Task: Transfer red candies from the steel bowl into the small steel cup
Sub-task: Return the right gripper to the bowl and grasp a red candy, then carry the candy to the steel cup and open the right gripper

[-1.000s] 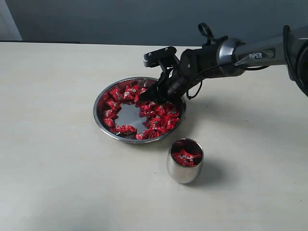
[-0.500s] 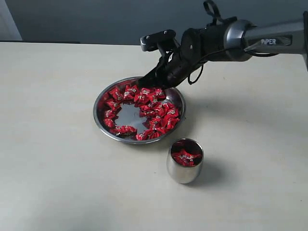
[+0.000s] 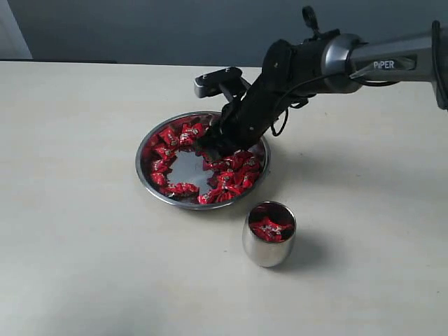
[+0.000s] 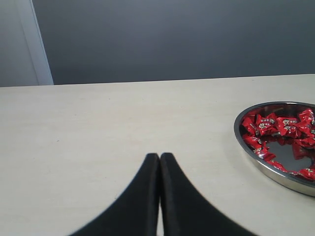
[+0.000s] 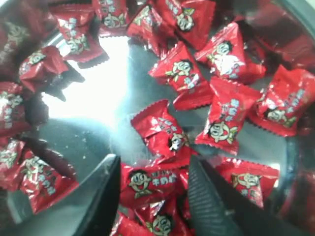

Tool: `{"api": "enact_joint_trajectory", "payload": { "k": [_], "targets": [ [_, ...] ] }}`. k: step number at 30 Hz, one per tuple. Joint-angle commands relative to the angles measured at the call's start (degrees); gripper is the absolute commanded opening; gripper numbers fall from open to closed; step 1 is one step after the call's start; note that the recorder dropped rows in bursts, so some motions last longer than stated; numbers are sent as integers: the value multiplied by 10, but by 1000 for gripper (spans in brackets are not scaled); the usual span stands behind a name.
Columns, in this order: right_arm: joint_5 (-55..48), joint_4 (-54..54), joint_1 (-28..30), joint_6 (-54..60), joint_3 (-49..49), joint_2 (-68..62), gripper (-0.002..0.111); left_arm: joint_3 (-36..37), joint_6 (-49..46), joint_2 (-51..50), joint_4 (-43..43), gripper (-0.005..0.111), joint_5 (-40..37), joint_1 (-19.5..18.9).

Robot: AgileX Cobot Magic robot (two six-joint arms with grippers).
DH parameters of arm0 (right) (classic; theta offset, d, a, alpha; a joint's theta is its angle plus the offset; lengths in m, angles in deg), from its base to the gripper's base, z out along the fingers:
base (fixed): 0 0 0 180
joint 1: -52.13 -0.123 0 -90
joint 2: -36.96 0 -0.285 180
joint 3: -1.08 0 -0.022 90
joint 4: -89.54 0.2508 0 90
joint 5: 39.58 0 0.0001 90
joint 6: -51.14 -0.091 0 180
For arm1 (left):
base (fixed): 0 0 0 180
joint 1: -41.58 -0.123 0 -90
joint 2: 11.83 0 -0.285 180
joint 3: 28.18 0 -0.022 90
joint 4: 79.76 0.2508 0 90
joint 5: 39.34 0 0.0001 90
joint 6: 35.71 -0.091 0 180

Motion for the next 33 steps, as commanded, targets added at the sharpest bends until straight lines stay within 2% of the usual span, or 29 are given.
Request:
{"api": "enact_joint_trajectory", "payload": {
  "k": [1, 6, 10, 12, 17, 19, 27, 33],
  "targets": [
    [-8, -8, -11, 5, -2, -2, 43, 1, 1, 3, -2, 0, 2, 3],
    [12, -13, -17, 6, -2, -20, 46, 1, 1, 3, -2, 0, 2, 3],
    [9, -23, -17, 6, -2, -31, 44, 1, 1, 3, -2, 0, 2, 3],
    [11, -28, -17, 2, -2, -31, 36, 1, 1, 3, -2, 0, 2, 3],
    [14, -28, -17, 0, -2, -22, 5, 1, 1, 3, -2, 0, 2, 3],
    [14, -28, -17, 0, -2, -14, 1, 1, 1, 3, -2, 0, 2, 3],
    [9, -24, -17, 0, -2, 53, 0, 1, 1, 3, -1, 0, 2, 3],
    [-74, -12, -17, 0, -2, 112, 0, 1, 1, 3, -1, 0, 2, 3]
  ]
}}
